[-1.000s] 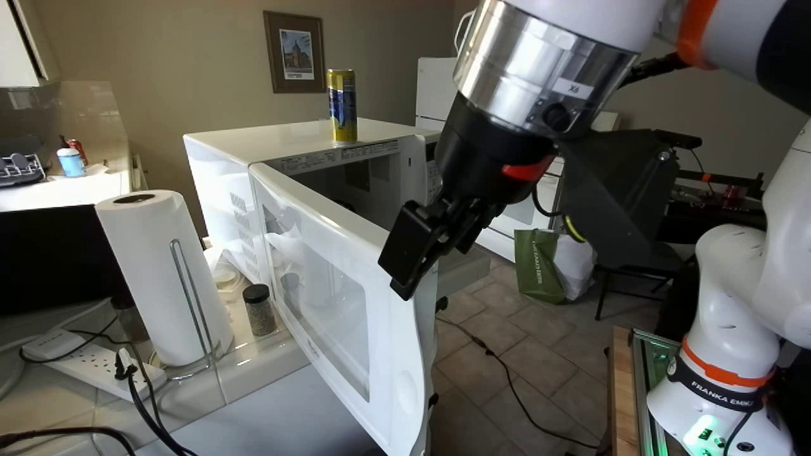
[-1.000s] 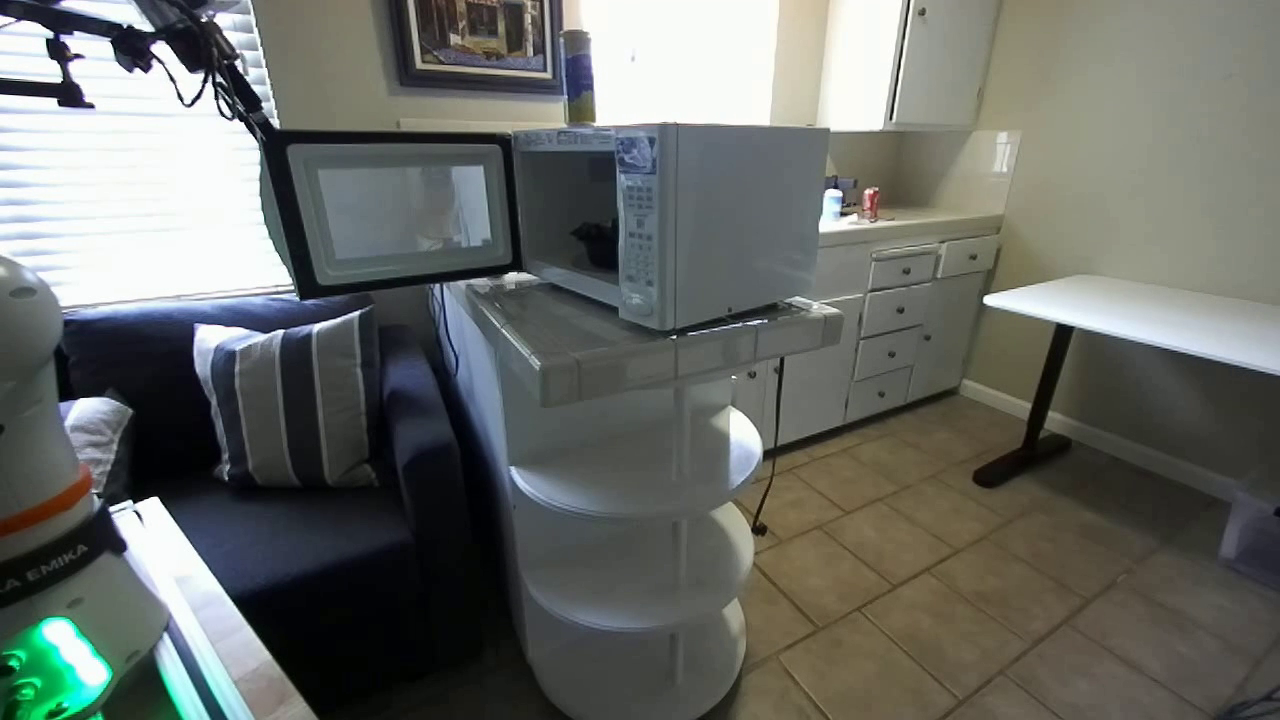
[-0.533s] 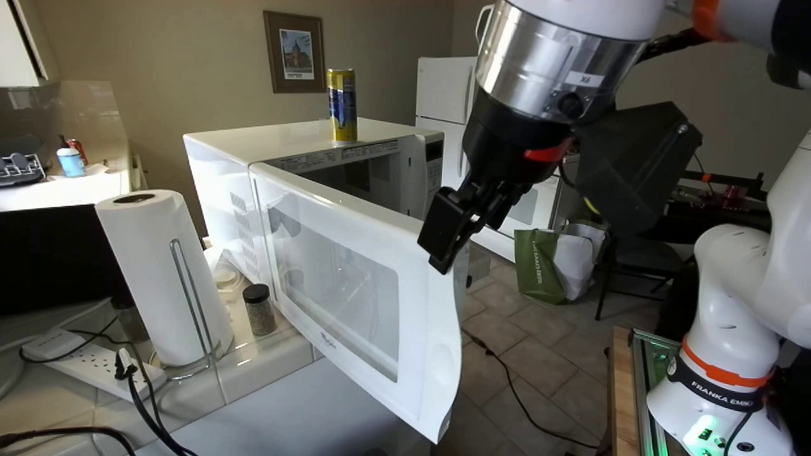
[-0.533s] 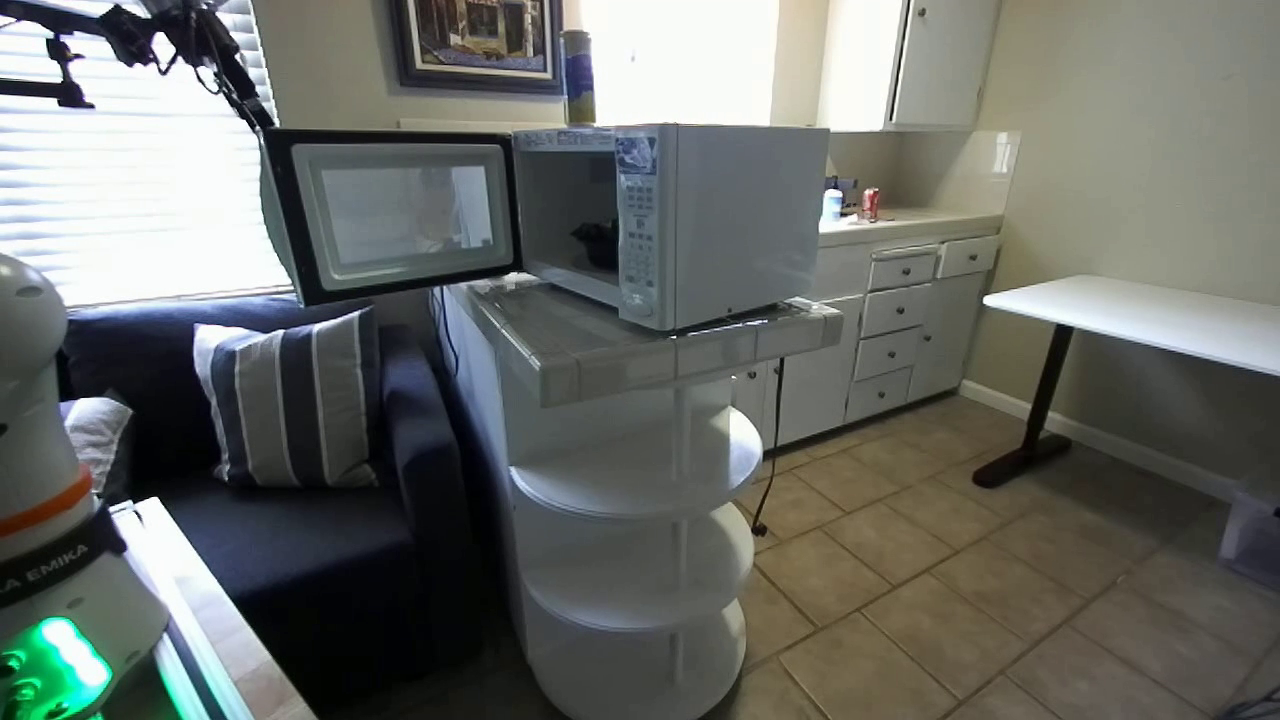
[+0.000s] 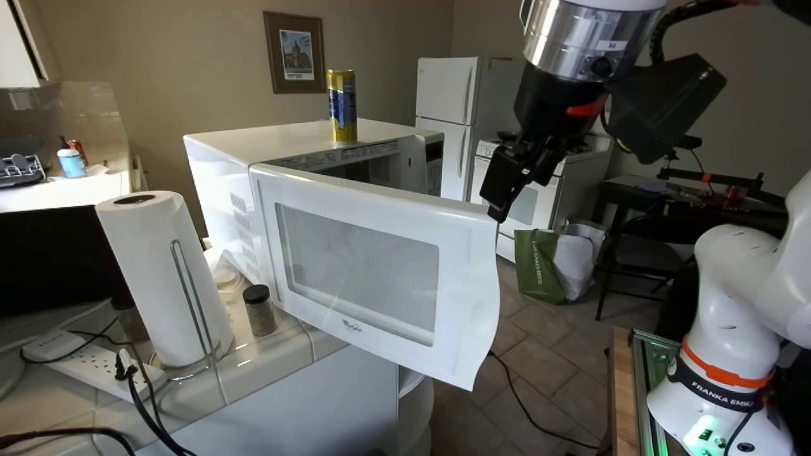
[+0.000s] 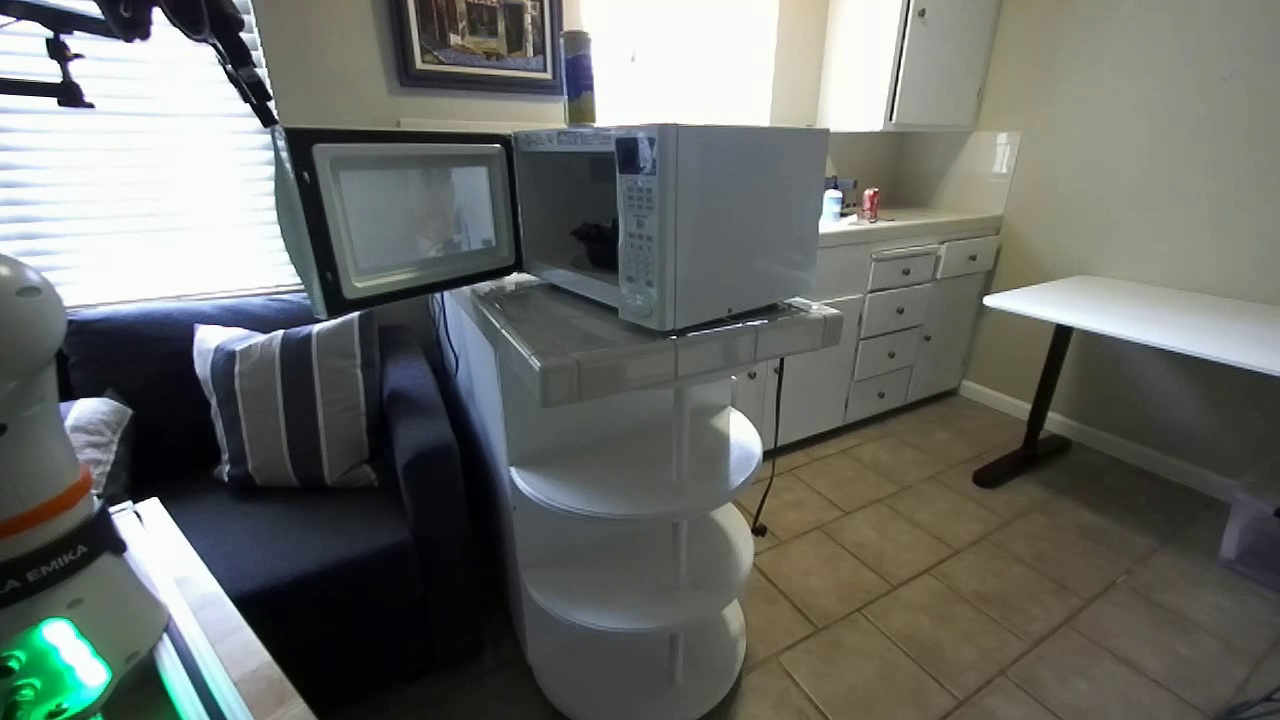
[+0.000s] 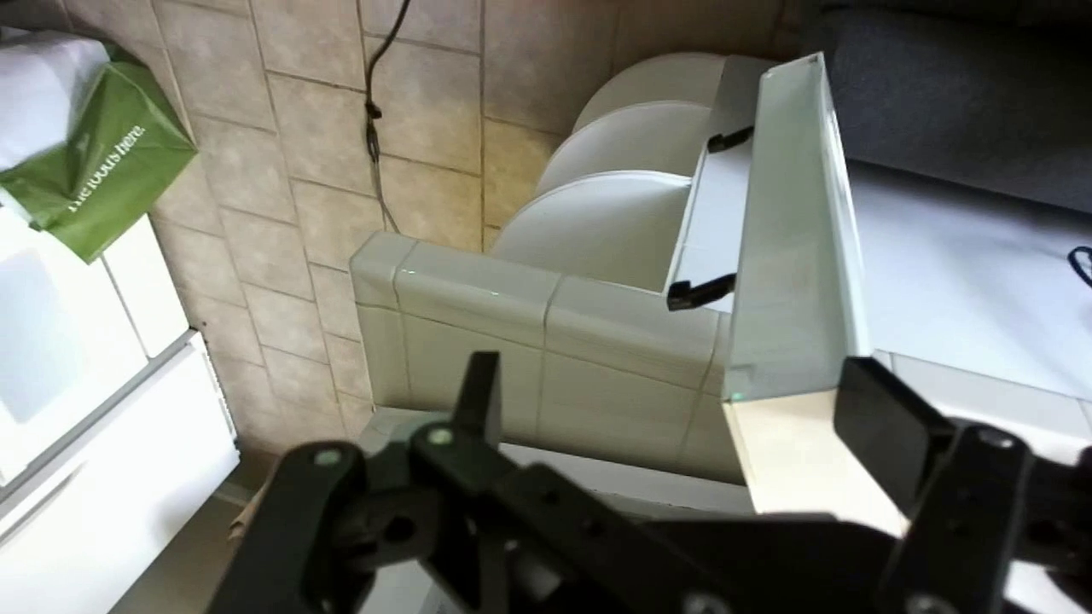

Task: Push the microwave door closed

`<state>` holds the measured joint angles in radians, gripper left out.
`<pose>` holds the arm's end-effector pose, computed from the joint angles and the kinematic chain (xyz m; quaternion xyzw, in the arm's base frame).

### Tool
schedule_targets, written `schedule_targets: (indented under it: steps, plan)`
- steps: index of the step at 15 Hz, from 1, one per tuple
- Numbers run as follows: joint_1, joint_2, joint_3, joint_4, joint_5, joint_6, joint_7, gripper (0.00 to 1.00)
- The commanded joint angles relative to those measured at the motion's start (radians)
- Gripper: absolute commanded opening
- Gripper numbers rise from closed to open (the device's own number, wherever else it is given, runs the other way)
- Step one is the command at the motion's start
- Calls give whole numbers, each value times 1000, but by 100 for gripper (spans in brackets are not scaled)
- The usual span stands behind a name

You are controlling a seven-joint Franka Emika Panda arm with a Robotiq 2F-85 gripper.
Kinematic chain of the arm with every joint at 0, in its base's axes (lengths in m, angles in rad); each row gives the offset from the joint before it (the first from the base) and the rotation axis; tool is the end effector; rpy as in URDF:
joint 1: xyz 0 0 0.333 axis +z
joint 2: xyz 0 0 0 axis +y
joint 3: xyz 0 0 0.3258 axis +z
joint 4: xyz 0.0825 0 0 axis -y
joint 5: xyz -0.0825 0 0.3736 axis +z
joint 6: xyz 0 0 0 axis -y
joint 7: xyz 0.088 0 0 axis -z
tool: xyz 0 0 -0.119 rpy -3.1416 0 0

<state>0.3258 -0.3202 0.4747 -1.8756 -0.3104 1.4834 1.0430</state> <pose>0.3083 0.3098 0.6256 0.9633 -0.1368 0.1464 0.1787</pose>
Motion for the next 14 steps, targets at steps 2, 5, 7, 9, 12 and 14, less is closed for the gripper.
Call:
schedule_targets:
  steps: [2,5,7,9,12,14]
  plan:
    - [-22,-164,-91,-196,51,60,-108,100]
    - [-64,-239,-110,-283,-39,63,-137,100]
    - [-91,-288,-123,-344,-102,73,-138,100]
    - [-120,-336,-136,-403,-172,105,-127,100]
    - [-134,-390,-176,-467,-178,230,-133,100]
    - [-166,-348,-146,-418,-164,193,-136,100]
